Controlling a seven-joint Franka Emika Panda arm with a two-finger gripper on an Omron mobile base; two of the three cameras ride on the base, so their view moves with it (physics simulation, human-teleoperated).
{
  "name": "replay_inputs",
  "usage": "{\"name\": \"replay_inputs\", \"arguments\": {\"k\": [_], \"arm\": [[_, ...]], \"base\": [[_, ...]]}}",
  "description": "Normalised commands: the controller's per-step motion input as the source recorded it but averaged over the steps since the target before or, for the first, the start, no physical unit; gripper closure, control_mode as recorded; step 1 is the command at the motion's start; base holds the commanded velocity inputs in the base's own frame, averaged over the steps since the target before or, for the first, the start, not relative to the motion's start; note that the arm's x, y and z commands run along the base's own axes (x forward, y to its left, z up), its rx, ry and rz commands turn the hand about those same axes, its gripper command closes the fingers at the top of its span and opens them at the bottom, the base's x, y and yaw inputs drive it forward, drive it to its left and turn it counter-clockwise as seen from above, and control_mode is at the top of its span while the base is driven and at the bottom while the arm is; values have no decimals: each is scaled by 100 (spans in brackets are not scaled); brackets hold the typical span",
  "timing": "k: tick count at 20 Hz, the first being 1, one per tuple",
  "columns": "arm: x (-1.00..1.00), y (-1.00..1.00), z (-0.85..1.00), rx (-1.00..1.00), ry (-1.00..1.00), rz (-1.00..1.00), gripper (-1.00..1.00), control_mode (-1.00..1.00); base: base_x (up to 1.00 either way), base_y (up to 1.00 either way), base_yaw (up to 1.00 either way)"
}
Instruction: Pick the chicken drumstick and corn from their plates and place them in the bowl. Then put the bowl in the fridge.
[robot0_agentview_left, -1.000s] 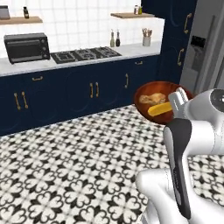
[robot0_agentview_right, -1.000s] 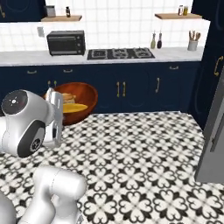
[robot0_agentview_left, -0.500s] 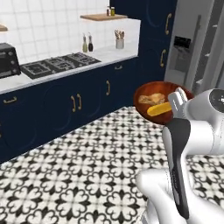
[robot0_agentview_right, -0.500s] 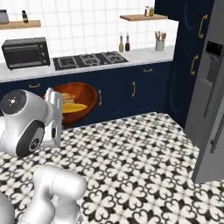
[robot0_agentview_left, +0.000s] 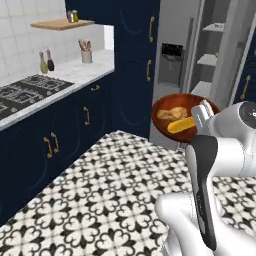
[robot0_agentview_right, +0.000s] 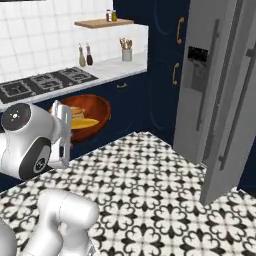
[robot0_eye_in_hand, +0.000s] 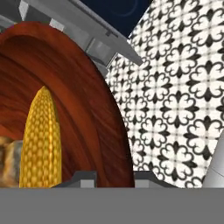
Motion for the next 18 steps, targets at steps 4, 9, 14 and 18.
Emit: {"name": "replay_inputs", "arguments": {"k": [4, 9, 14, 18], "arm": [[0, 0, 0, 0, 0, 0, 100, 100], [0, 0, 0, 0, 0, 0, 100, 100], [0, 0, 0, 0, 0, 0, 100, 100], [0, 0, 0, 0, 0, 0, 100, 100]], "base": [[88, 82, -66], [94, 91, -62], [100, 100, -56], [100, 100, -56]]}}
